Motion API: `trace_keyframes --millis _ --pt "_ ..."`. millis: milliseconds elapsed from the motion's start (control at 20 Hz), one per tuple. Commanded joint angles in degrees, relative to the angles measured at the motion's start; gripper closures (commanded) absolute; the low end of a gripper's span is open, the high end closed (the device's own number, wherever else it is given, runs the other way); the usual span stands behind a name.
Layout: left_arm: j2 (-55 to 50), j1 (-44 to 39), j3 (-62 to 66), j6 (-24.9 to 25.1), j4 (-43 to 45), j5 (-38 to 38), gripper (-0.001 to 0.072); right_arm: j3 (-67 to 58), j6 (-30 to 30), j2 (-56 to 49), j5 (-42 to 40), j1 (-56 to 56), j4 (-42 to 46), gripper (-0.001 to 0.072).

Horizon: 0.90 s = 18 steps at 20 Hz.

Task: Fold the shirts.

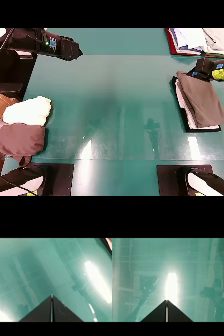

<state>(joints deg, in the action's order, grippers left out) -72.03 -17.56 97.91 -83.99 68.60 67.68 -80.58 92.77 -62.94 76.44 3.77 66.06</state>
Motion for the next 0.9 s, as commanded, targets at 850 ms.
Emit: trace_keyframes --millis 850 --pt "2.86 6.73 0.00 1.05 15.72 6.03 0.0684 -0.11 0.00 -0.04 0.04 0.07 -0.57 0.0697"
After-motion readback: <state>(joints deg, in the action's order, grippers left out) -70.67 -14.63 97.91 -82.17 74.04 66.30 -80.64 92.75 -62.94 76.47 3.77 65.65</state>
